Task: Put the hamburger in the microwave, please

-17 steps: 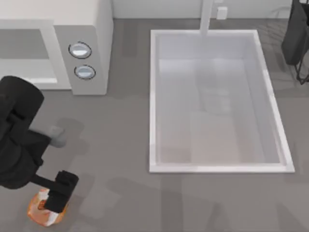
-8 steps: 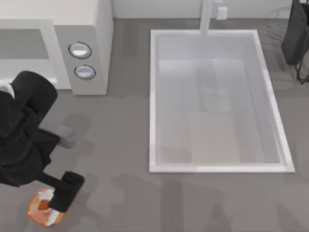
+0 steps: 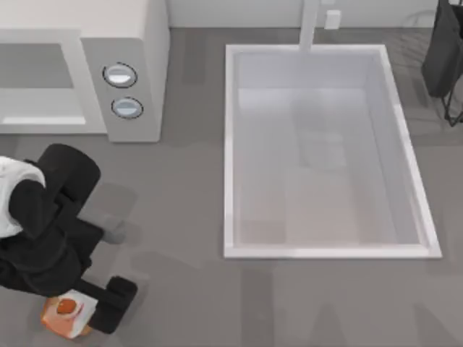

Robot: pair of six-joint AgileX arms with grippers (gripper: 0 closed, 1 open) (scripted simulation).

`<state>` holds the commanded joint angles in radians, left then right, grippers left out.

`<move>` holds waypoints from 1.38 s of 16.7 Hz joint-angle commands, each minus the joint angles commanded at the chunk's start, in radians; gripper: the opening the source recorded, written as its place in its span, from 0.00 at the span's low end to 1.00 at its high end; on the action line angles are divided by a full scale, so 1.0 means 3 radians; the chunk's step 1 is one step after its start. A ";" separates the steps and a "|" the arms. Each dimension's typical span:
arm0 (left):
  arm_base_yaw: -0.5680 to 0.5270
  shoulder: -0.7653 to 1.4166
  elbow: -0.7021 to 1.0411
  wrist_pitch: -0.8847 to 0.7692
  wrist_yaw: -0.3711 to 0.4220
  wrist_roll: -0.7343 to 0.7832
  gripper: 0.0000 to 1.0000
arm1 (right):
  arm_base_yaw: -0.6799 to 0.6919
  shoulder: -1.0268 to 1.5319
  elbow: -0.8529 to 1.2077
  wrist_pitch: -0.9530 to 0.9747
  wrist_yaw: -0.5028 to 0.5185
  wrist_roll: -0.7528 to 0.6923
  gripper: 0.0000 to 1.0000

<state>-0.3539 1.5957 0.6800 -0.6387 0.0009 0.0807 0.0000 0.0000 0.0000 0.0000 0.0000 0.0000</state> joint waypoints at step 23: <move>0.0000 0.0139 -0.0120 0.0230 0.0000 0.0003 0.00 | 0.0000 0.0000 0.0000 0.0000 0.0000 0.0000 1.00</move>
<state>-0.3540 1.6373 0.6439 -0.5697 0.0009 0.0815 0.0000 0.0000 0.0000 0.0000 0.0000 0.0000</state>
